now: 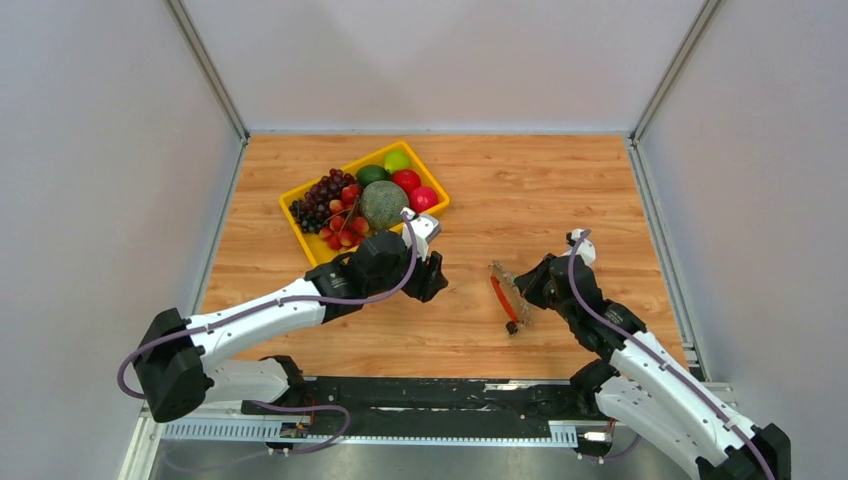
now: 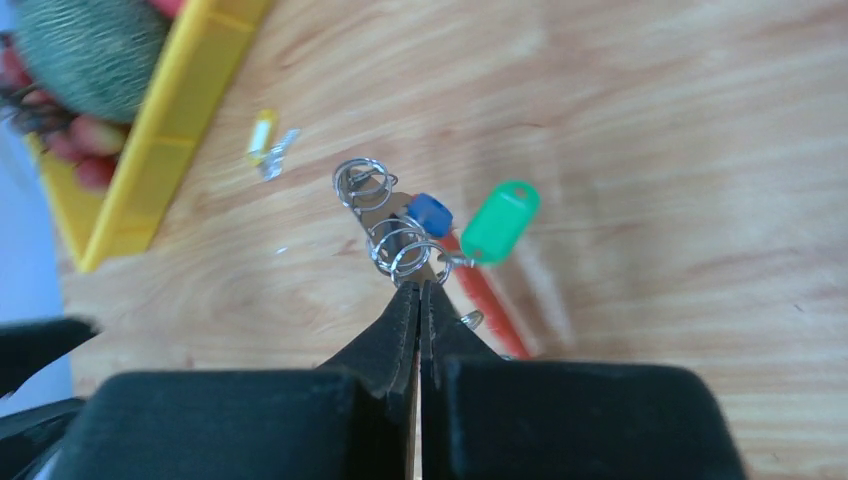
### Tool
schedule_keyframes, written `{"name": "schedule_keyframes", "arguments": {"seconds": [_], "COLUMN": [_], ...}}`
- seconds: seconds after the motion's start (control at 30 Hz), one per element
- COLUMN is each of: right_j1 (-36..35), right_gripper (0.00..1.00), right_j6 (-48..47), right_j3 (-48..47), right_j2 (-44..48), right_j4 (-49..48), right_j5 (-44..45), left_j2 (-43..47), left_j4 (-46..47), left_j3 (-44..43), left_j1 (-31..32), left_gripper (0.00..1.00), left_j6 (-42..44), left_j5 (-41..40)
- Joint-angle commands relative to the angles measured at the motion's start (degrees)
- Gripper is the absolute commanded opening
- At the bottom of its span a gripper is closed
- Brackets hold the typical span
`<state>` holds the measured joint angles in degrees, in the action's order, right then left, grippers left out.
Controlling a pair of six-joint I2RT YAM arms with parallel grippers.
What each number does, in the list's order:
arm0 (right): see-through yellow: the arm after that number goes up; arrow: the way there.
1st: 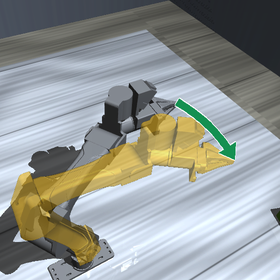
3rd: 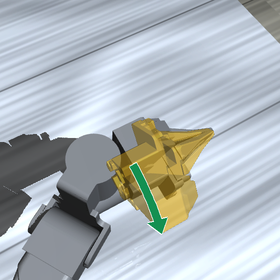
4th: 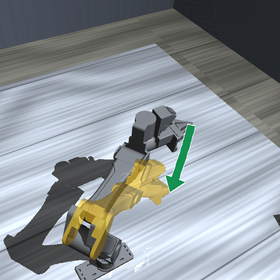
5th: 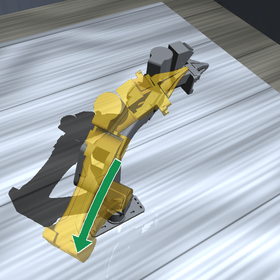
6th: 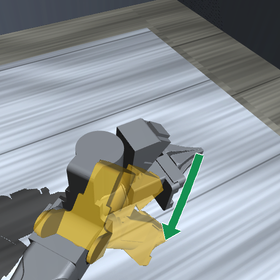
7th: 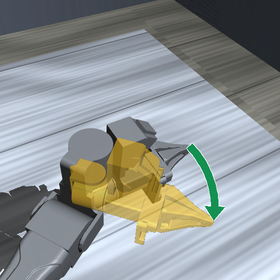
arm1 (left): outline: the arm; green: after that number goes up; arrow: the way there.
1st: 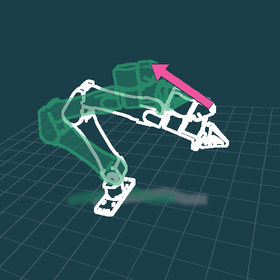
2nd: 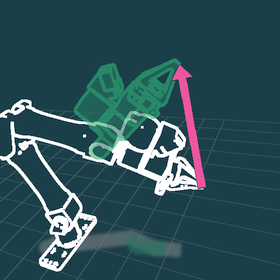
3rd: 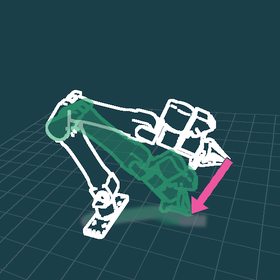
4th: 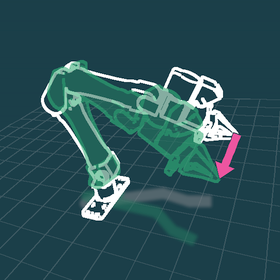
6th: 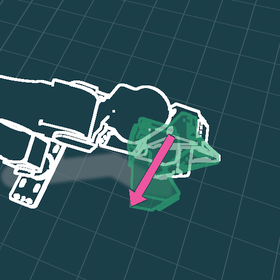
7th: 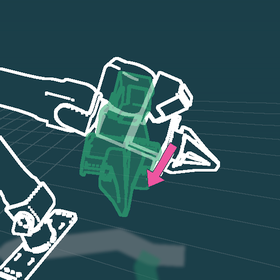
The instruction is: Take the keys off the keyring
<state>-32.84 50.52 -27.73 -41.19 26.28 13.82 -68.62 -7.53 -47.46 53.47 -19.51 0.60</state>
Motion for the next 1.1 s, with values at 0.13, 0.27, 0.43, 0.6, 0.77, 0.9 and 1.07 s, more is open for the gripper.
{"name": "schedule_keyframes", "arguments": {"seconds": [0.13,0.27,0.43,0.6,0.77,0.9,1.07], "right_j1": [0.1,0.0,0.0,0.1,0.1,0.1,0.0], "right_gripper": [0.00,0.00,0.00,0.00,0.00,0.00,0.00], "right_j6": [-16.4,-20.8,-22.6,-22.1,-22.4,-22.8,-22.4], "right_j3": [-3.2,-4.2,-6.2,-7.9,-9.1,-9.9,-10.6], "right_j2": [5.4,5.3,4.5,4.3,4.0,3.9,3.7], "right_j4": [-9.8,-10.1,-10.4,-10.4,-10.6,-10.8,-11.1], "right_j5": [-19.3,-24.7,-29.6,-30.5,-33.0,-34.2,-34.6], "left_j2": [4.4,8.2,9.9,12.1,12.8,12.1,10.1], "left_j4": [9.5,10.4,13.8,23.3,27.2,28.8,34.2], "left_j3": [2.4,3.4,6.7,13.0,15.8,16.4,18.1], "left_j1": [-0.6,-1.1,-1.1,-1.1,-1.0,-1.0,0.7], "left_gripper": [0.76,0.85,0.91,0.90,0.87,0.83,0.75], "left_j6": [4.4,8.2,12.5,10.7,9.9,9.4,7.9], "left_j5": [7.2,9.9,18.8,22.1,20.9,21.4,22.5]}}
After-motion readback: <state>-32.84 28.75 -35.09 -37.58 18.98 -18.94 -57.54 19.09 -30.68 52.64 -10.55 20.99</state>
